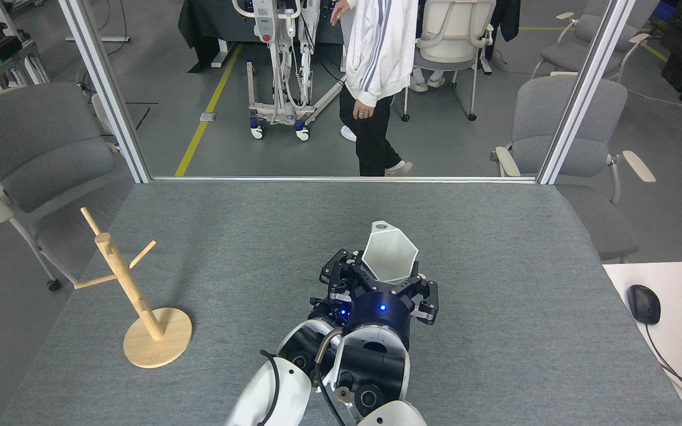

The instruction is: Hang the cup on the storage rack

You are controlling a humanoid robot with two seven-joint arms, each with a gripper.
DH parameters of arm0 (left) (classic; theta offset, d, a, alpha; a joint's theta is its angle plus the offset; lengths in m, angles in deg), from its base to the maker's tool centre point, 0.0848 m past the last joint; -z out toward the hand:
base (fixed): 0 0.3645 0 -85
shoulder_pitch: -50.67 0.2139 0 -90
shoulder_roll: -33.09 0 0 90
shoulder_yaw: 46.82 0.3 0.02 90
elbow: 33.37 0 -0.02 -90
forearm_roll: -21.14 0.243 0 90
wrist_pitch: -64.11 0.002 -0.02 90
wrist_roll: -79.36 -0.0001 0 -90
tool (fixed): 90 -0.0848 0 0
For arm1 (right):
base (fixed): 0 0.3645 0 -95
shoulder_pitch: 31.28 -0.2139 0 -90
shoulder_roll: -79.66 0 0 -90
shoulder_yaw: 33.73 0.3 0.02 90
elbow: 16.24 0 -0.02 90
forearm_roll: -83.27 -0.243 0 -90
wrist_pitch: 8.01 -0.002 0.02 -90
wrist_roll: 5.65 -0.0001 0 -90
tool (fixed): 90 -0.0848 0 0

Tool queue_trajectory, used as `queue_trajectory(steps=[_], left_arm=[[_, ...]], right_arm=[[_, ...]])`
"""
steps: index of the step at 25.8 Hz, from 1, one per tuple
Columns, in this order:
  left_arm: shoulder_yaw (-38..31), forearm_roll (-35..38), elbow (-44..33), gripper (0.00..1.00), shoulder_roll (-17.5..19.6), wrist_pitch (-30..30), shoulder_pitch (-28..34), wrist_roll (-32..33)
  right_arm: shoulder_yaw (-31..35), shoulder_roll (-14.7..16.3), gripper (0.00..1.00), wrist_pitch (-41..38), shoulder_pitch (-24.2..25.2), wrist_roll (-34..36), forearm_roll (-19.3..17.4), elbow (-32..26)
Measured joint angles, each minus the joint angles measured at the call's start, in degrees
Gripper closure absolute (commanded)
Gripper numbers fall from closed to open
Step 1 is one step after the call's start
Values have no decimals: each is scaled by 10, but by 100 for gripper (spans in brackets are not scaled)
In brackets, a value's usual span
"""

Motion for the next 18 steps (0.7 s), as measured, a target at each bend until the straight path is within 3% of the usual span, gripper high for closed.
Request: queue_trajectory(steps=[14, 18], left_arm=[[0, 0, -2, 91, 0, -8, 3, -3], [0, -1, -2, 91, 1, -2, 4, -5]], right_arm=[[-3, 0, 1, 0, 0, 2, -1, 1], [-5, 0, 1, 0, 1, 36, -7, 5]])
